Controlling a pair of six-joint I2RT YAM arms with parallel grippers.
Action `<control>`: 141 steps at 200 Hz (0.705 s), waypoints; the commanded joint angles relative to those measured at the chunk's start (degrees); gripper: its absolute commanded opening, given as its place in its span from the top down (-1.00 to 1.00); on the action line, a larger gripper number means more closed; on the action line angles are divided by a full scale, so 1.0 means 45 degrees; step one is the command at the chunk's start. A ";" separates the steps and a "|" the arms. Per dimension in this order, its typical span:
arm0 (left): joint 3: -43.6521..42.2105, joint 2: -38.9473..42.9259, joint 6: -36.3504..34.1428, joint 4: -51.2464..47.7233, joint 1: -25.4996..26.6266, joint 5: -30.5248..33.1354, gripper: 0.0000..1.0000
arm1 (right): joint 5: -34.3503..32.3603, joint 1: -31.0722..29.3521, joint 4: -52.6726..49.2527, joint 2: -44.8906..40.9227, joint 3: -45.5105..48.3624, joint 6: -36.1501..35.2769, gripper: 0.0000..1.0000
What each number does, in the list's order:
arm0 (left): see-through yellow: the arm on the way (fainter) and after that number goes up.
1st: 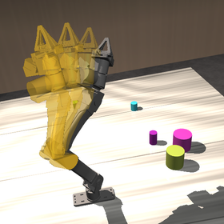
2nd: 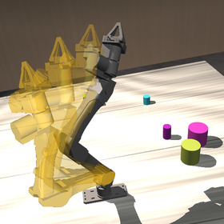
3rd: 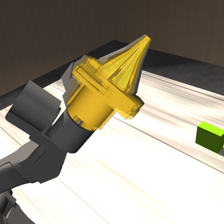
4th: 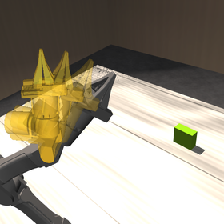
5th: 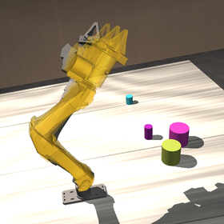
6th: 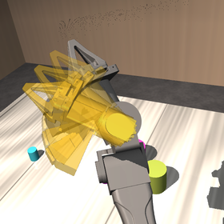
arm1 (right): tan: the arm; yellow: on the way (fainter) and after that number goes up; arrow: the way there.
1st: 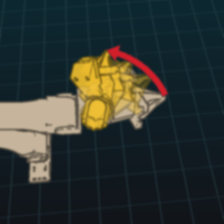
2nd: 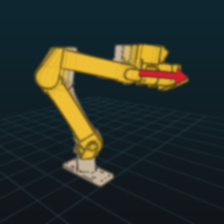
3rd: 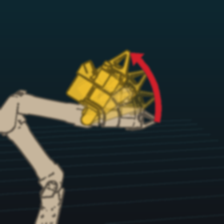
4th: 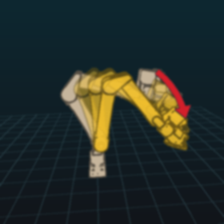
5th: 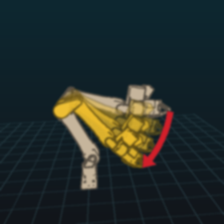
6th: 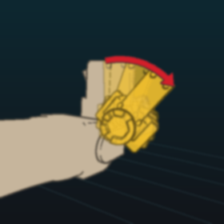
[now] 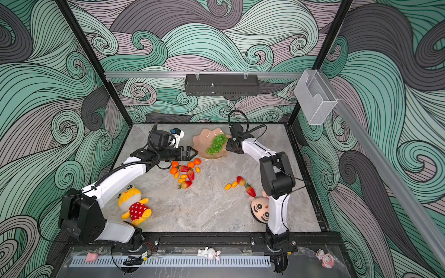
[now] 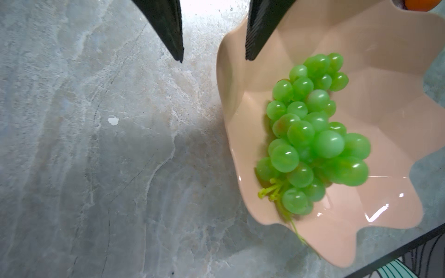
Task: Place and organize the fake fruits in the fruit bowl
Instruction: 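Move right gripper toward the strawberry by the doll while left arm withdraws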
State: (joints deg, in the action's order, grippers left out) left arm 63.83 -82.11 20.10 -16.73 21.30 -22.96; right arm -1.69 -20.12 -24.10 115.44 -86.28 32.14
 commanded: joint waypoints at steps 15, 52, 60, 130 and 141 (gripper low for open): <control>0.0398 -0.0381 0.0217 0.0204 -0.0698 -0.1635 -0.97 | 0.0682 0.0197 0.0393 0.0613 -0.0352 0.0748 0.19; 0.0837 -0.1056 0.0280 -0.0027 -0.0953 -0.2819 -0.97 | 0.1068 0.0378 0.0374 0.0967 -0.0714 0.0653 0.41; 0.0938 -0.1191 0.0213 -0.0165 -0.0971 -0.2993 -0.97 | 0.1135 0.0405 0.0392 0.0968 -0.0710 0.0658 0.48; 0.1174 -0.1683 0.0078 -0.0275 -0.1008 -0.3862 -0.97 | 0.1458 0.0554 0.0353 0.0550 -0.0507 0.0670 0.88; 0.1186 -0.1740 0.0051 -0.0285 -0.1003 -0.3991 -0.97 | 0.1434 0.0565 0.0341 0.0411 -0.0391 0.0709 0.90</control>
State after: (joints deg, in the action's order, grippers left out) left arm 66.74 -88.95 21.04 -17.12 17.26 -37.76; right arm 5.63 -17.98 -20.53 118.96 -88.51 35.44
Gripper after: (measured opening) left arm 0.986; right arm 0.067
